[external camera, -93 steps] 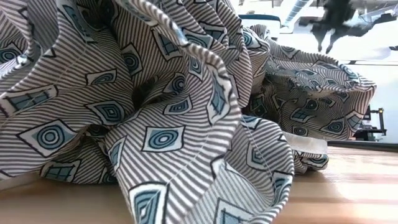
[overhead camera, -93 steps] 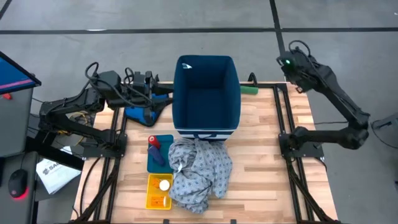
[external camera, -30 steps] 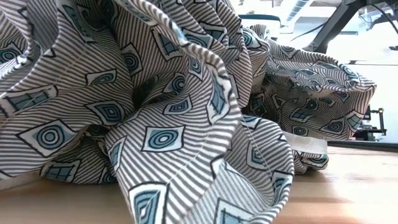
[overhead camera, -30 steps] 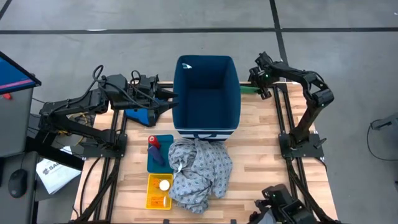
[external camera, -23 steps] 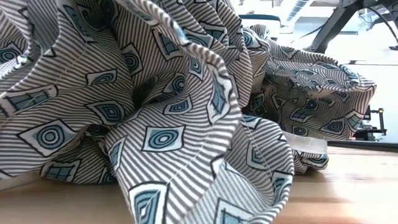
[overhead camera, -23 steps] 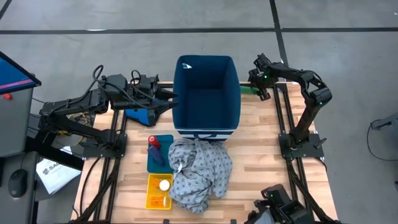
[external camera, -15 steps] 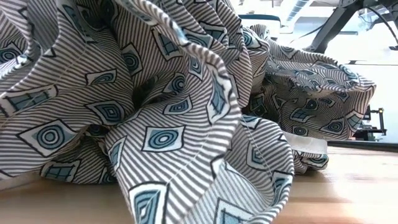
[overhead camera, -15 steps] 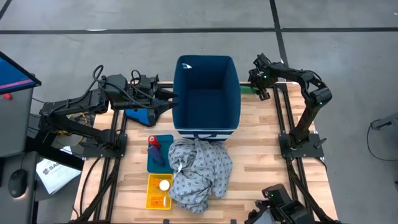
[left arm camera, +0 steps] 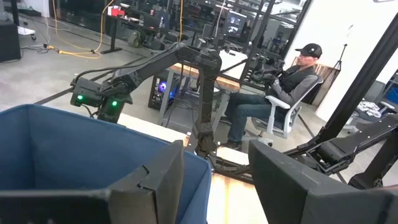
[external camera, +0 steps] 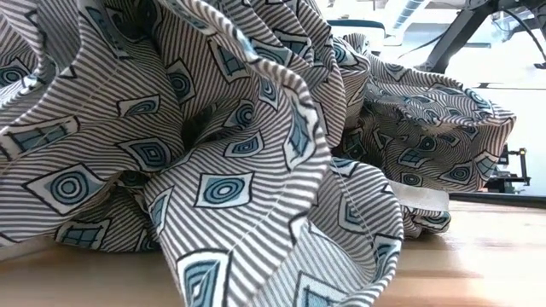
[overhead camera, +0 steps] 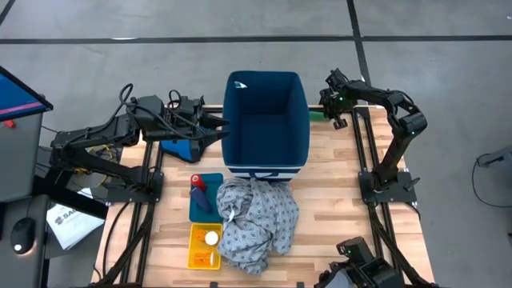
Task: Pick & place medical supplies in basket/bin
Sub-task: Put the green bandage into the blue bin
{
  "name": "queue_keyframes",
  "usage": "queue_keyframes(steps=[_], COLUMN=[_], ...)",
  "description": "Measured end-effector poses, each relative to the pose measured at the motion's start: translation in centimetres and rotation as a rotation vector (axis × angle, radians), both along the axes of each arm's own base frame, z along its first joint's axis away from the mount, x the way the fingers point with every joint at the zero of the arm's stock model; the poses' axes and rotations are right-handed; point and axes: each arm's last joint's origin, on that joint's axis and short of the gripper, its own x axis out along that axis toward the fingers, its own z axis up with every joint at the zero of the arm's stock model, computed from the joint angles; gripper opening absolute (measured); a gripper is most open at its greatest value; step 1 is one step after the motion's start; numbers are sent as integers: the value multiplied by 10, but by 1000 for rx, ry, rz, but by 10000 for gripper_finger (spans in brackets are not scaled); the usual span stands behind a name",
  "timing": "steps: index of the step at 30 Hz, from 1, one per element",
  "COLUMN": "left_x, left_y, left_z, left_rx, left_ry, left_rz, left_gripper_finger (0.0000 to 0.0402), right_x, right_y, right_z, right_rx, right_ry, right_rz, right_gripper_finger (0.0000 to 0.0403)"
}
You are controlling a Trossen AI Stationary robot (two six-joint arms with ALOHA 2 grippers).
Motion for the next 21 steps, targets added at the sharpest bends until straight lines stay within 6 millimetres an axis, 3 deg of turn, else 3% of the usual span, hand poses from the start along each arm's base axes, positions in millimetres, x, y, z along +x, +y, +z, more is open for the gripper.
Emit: queue_keyframes(steps=[8,21], left_x=[0,0], left_y=[0,0], left_z=[0,0], left_rx=[0,23], left_ry=[0,4], left_rz=[0,-2], left_gripper_finger=[173,173], right_x=[3,-9], right_y=[5,16], right_z=[3,30], right_rx=[-9,-77], right_ry=[44,145], right_rz=[8,38], right_gripper_finger=[1,0])
